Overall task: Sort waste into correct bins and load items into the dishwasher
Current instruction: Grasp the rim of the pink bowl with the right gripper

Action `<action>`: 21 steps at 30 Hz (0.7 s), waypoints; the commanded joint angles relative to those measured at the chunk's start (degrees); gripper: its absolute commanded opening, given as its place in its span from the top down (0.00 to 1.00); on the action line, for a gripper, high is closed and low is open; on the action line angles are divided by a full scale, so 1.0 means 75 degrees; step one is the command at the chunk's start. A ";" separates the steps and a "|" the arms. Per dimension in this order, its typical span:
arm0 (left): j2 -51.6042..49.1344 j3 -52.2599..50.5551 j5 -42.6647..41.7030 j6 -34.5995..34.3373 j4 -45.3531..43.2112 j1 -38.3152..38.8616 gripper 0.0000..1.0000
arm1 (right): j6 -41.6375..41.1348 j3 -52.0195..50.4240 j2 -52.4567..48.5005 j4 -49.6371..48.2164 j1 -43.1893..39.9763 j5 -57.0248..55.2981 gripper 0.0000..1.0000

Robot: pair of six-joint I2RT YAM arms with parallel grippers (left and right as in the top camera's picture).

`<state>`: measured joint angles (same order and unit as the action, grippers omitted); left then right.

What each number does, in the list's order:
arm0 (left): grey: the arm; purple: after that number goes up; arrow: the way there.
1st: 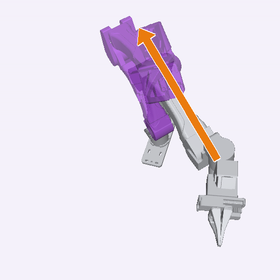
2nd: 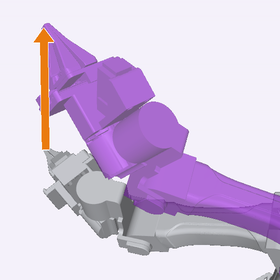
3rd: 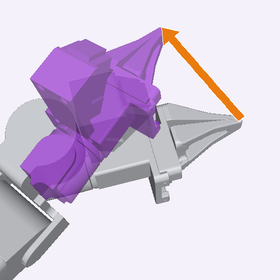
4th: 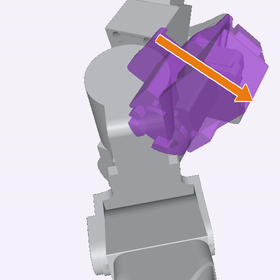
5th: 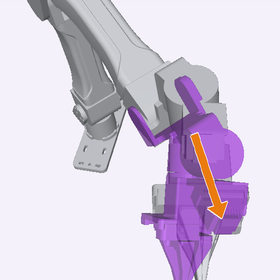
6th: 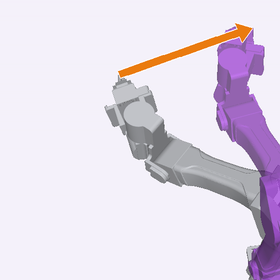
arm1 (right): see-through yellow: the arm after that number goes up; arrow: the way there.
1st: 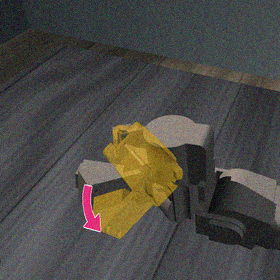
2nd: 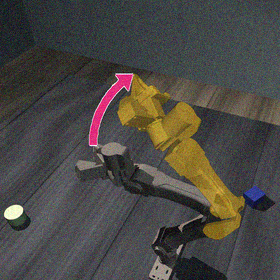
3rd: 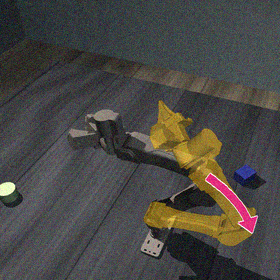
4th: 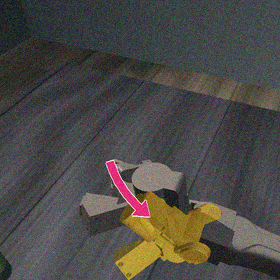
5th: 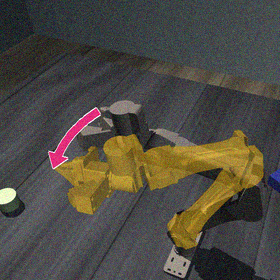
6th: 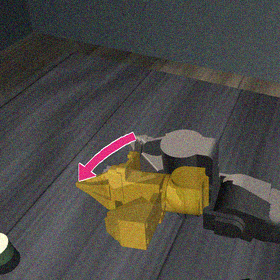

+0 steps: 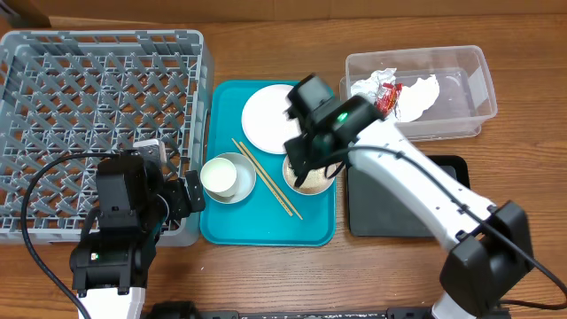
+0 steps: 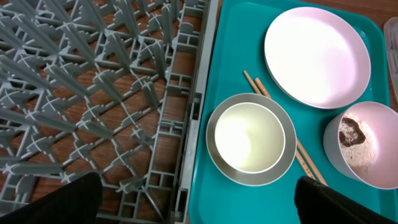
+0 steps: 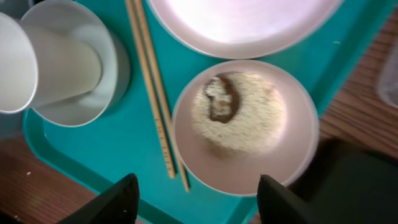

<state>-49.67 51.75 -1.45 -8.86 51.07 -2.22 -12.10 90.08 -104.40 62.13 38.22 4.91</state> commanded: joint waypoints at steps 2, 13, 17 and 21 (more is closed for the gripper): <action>0.0023 0.0172 0.0050 0.0003 -0.0026 0.0044 0.00 | 0.0082 -0.0787 0.0102 -0.0857 0.0396 -0.0070 0.37; 0.0023 0.0172 0.0050 0.0003 -0.0015 0.0044 0.00 | 0.0082 -0.1976 0.0087 -0.2541 0.0749 -0.0070 0.48; 0.0023 0.0172 0.0050 0.0000 -0.0015 0.0044 0.00 | 0.0082 -0.2375 0.0087 -0.2885 0.0749 -0.0067 0.53; 0.0009 0.0172 0.0050 0.0003 -0.0020 0.0044 0.00 | 0.0087 -0.2538 0.0026 -0.2888 0.0749 -0.0012 0.59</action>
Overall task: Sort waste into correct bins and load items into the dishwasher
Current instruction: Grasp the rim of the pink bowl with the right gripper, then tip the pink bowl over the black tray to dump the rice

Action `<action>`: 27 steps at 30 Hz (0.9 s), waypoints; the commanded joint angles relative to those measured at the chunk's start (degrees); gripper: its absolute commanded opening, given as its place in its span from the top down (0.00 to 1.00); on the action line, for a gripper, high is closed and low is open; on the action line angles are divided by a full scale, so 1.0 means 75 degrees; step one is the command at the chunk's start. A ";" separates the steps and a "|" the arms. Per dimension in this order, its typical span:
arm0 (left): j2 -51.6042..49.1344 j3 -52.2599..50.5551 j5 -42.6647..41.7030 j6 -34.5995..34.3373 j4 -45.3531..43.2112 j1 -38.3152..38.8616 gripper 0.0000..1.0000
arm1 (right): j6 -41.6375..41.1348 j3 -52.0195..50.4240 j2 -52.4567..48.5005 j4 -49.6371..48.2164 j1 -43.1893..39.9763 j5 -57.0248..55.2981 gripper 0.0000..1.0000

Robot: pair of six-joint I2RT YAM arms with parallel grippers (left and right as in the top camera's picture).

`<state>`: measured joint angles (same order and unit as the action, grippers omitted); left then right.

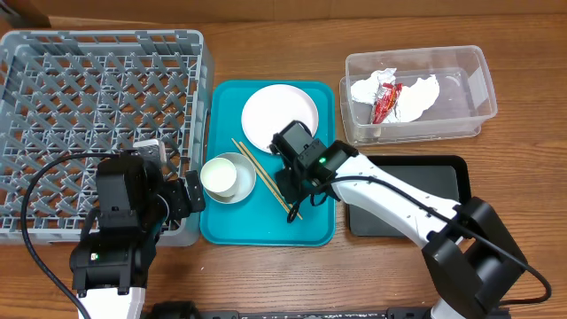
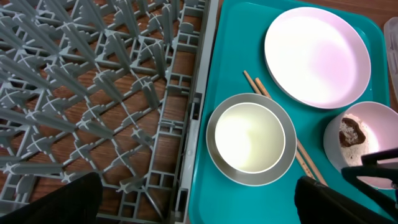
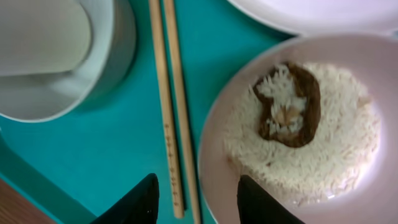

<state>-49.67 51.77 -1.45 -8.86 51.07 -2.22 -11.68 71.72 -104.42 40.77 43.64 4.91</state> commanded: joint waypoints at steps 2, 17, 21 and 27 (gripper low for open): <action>-0.0020 0.0169 0.0050 0.0003 -0.0017 0.0044 0.00 | 0.0032 -0.0119 -0.0017 0.0003 0.0026 -0.0012 0.61; -0.0221 0.0169 0.0047 -0.0023 0.0026 0.0044 0.00 | 0.0624 -0.0119 -0.0399 0.0405 0.0023 -0.0452 0.69; -0.0224 0.0169 0.0050 -0.0023 -0.0009 0.0044 0.00 | 0.0627 -0.0119 -0.0399 0.0405 0.0023 -0.0592 0.80; -0.0227 0.0169 0.0000 -0.0026 -0.0038 0.0044 0.00 | 0.0624 -0.0114 -0.0396 0.0405 0.0023 -0.0586 0.96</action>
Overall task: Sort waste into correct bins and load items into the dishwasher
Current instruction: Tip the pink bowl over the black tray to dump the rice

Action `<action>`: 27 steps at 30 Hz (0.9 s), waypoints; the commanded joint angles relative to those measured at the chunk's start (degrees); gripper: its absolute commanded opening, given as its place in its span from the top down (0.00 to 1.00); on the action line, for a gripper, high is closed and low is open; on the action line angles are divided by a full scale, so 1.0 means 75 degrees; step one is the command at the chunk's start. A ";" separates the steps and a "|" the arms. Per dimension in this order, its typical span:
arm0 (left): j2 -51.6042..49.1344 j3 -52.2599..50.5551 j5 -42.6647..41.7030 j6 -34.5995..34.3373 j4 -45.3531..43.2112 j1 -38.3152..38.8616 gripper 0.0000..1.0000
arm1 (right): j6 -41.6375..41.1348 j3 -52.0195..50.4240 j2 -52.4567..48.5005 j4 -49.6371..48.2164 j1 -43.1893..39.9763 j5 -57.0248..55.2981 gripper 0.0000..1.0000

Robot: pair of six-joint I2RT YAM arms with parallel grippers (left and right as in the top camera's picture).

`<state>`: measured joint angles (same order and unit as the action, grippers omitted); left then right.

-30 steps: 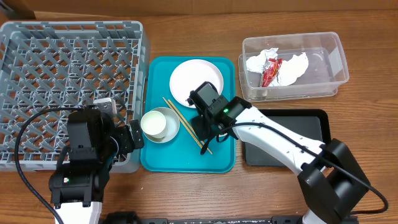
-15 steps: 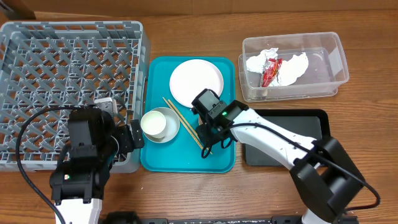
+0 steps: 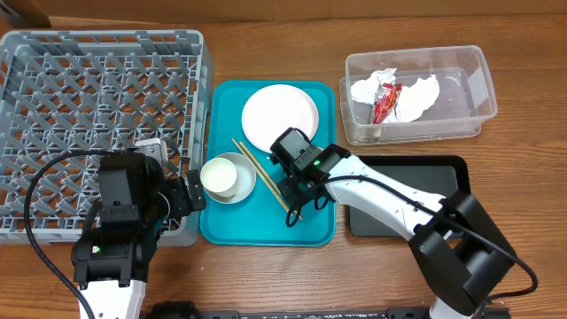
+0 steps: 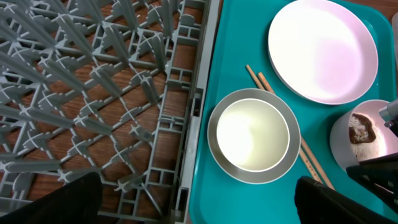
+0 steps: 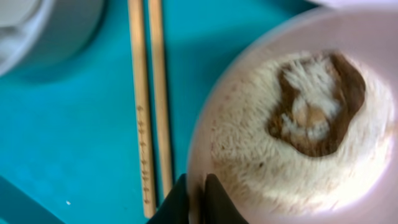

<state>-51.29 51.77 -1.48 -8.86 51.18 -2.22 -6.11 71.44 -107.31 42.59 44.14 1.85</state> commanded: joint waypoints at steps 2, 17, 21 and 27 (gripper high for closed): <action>-0.0012 0.0169 0.0000 -0.0023 -0.0082 0.0044 0.00 | -0.0125 -0.0035 -0.0012 0.0172 -0.0044 -0.0178 0.96; -0.0012 0.0169 0.0000 -0.0023 -0.0085 0.0044 0.00 | -0.0688 0.2279 0.0137 0.1769 -0.0286 -0.0154 0.96; -0.0012 0.0169 0.0009 -0.0020 -0.0087 0.0044 0.00 | -0.1276 0.2445 0.0507 0.1824 -0.0708 0.0096 0.96; -0.0012 0.0169 0.0032 -0.0020 -0.0090 0.0044 0.00 | -0.1597 0.2442 0.0956 0.2104 -0.2031 0.1798 0.96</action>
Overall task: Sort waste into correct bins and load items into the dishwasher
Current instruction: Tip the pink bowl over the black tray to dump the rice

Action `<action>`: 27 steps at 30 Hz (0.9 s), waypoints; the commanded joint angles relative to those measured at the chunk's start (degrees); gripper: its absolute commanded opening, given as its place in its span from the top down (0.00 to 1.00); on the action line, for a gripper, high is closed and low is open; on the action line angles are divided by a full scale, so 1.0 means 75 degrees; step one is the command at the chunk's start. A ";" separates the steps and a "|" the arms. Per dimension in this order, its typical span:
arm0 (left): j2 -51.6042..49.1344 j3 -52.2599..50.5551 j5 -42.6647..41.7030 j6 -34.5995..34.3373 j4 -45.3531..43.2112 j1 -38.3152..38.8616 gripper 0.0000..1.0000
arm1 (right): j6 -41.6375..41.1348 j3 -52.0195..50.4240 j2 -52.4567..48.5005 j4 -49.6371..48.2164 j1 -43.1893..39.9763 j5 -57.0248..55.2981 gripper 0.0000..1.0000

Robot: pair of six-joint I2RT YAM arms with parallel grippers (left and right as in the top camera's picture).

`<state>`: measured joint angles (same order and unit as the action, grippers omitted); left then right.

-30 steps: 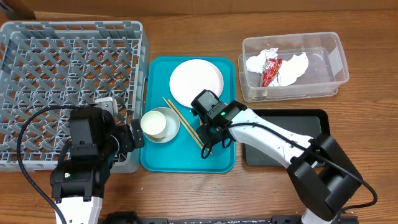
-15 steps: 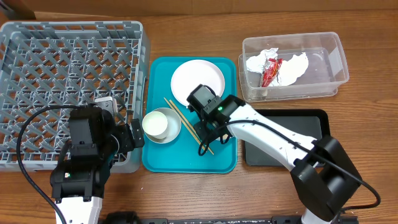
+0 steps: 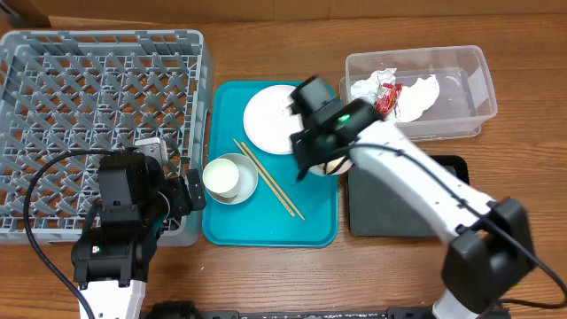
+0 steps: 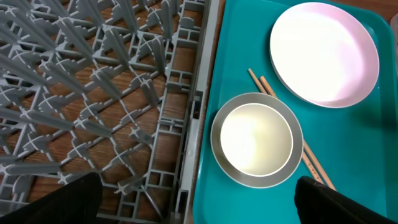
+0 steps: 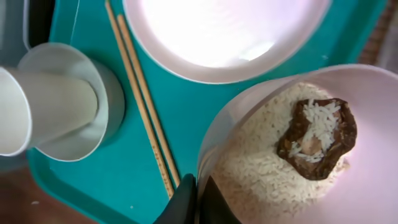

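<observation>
My right gripper [image 5: 198, 186] is shut on the rim of a pink bowl [image 5: 292, 168] holding rice and a brown lump. It holds the bowl off the teal tray [image 3: 266, 226], over the tray's right edge, where the overhead view shows the bowl [image 3: 330, 167] half hidden under the arm. Left on the tray are a white plate [image 3: 266, 120], a pair of chopsticks [image 5: 143, 106] and a grey bowl with a white cup in it [image 4: 256, 145]. My left gripper [image 4: 193, 205] is open, low between the grey dish rack [image 3: 97, 97] and the tray.
A clear bin [image 3: 416, 89] with crumpled foil and a red wrapper stands at the back right. A black tray [image 3: 399, 204] lies right of the teal tray, just beyond the held bowl.
The rice bowl, gripped by its rim on the tray before, now hangs raised off it and further right and back. It has left the left wrist view. The left arm has not moved.
My right gripper hung open above the rice bowl on the tray. Then it was lower, still open, with its fingers either side of the rim. Then it was shut on the rim. Now the bowl is held up over the tray's right edge.
</observation>
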<state>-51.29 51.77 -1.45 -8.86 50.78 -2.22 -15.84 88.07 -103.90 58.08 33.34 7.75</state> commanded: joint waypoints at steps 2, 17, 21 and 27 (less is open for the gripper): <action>-0.0012 0.0169 0.0029 -0.0020 -0.0044 0.0044 0.00 | -0.0297 0.0224 0.0519 0.0181 -0.1110 0.1612 0.96; -0.0012 0.0169 0.0023 -0.0023 -0.0070 0.0044 0.00 | 0.0291 -0.0927 0.0519 0.0662 -0.4007 0.4374 0.96; -0.0012 0.0169 0.0020 -0.0023 -0.0076 0.0044 0.00 | 0.0379 -0.1553 0.0516 0.0399 -0.4438 0.4963 0.96; -0.0012 0.0169 0.0017 -0.0023 -0.0122 0.0044 0.00 | 0.0635 -0.2326 0.0516 -0.0003 -0.5187 0.5957 0.96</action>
<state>-51.29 51.79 -1.48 -8.86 50.28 -2.22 -12.99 72.20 -101.69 58.63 -3.25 45.84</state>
